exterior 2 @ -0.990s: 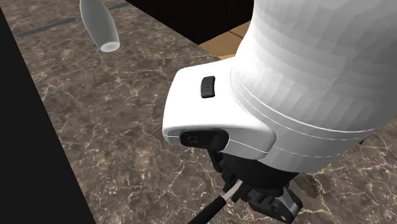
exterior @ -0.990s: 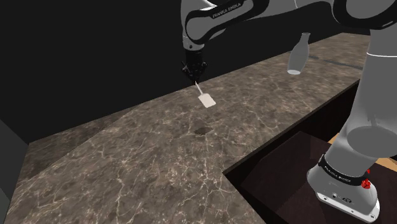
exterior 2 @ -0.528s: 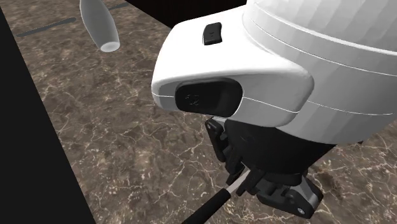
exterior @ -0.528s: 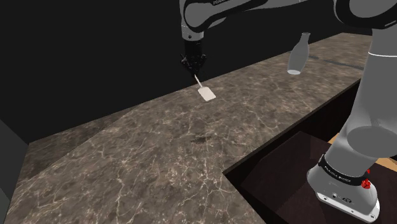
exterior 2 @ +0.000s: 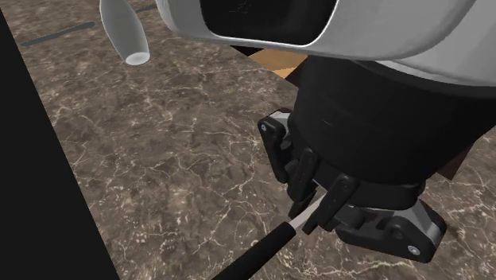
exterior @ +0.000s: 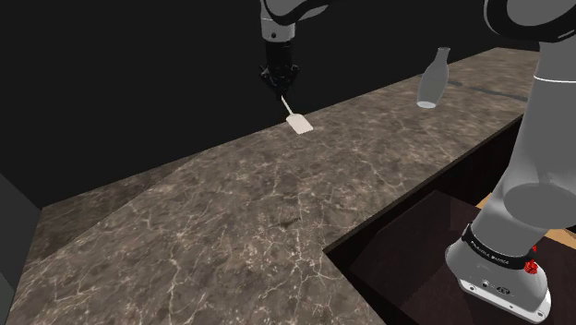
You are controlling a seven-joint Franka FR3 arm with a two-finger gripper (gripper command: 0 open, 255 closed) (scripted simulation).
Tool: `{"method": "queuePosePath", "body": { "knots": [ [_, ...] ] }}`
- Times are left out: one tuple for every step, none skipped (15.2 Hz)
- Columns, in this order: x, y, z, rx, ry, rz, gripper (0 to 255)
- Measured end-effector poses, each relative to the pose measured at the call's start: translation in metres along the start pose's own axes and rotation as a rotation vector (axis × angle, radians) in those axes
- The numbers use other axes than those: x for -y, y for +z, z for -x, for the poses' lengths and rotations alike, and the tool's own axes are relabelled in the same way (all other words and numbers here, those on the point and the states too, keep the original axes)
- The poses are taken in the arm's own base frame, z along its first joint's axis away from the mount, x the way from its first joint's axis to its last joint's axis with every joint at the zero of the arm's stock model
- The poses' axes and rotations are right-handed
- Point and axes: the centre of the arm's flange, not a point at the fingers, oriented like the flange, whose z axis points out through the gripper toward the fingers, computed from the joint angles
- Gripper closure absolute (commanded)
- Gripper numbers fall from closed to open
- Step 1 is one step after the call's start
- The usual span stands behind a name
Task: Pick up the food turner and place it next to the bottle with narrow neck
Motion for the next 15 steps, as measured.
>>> {"method": "queuePosePath", "body": {
  "knots": [
    [-0.001, -0.005, 0.000, 0.000, 0.000, 0.000, 255],
    [-0.001, -0.010, -0.001, 0.000, 0.000, 0.000, 255],
    [-0.001, -0.014, -0.001, 0.000, 0.000, 0.000, 255],
    [-0.001, -0.020, -0.002, 0.000, 0.000, 0.000, 255],
    [0.000, -0.026, -0.002, 0.000, 0.000, 0.000, 255],
    [0.000, -0.031, -0.002, 0.000, 0.000, 0.000, 255],
    [0.000, -0.037, -0.003, 0.000, 0.000, 0.000, 255],
    [0.000, -0.042, -0.003, 0.000, 0.000, 0.000, 255],
    [0.000, -0.048, -0.004, 0.000, 0.000, 0.000, 255],
    [0.000, -0.053, -0.004, 0.000, 0.000, 0.000, 255],
    [0.000, -0.059, -0.004, 0.000, 0.000, 0.000, 255],
    [-0.001, -0.064, -0.004, 0.000, 0.000, 0.000, 255],
    [-0.001, -0.069, -0.004, 0.000, 0.000, 0.000, 255],
    [-0.001, -0.074, -0.005, 0.000, 0.000, 0.000, 255],
    [-0.001, -0.079, -0.005, 0.000, 0.000, 0.000, 255]
  ]
}}
